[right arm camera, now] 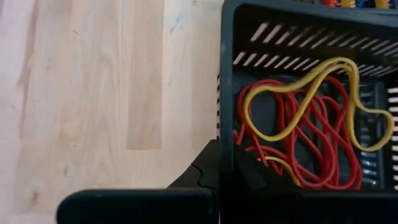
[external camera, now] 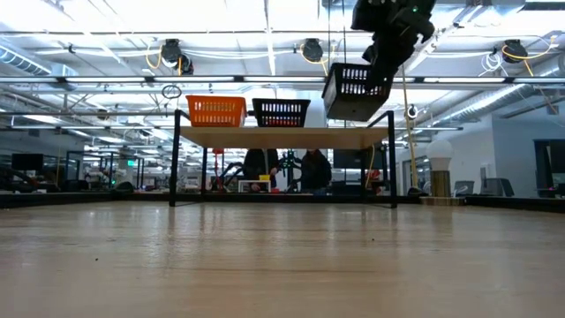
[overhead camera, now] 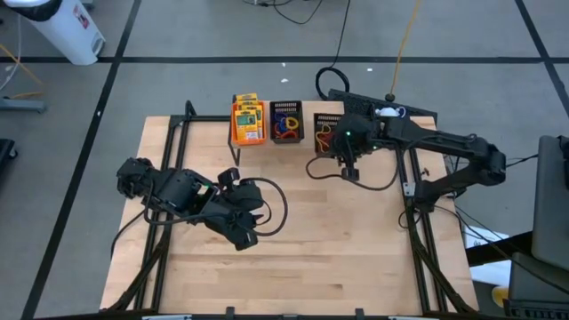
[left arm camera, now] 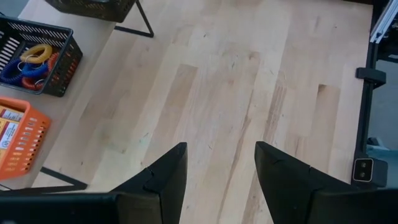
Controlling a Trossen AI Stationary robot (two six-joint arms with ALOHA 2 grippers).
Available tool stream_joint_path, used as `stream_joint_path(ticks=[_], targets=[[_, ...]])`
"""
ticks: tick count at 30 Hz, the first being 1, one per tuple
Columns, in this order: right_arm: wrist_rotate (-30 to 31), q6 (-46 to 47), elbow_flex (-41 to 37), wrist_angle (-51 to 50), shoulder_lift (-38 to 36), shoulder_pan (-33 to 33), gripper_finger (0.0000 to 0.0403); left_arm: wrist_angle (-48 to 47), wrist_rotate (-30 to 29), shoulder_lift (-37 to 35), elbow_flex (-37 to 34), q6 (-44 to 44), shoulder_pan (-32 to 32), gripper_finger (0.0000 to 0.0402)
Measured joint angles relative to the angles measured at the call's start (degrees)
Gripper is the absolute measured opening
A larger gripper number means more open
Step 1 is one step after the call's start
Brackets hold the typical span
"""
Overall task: Pick & Place Office Desk Supplies
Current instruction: Put the black bin on the shelf
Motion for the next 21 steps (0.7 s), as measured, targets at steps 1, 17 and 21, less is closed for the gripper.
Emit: stream_joint_path(ticks=[1,17,21], targets=[[0.0,-0.5,-0.1,0.2,0.1,-0.3,0.0000,0.0,0.0,0.0,0.0,0.0,0.0,0.0184],[0.3,-4.8,-0.1,5.8,8.0,-5.7,0.0000,0.4,0.0,0.0,0.0,0.0,0.0,0.0184],[0.2,-4.9,0.0,6.3,8.5,-7.6,0.0000,0.4,0.0,0.0,0.0,0.0,0.0,0.0184]])
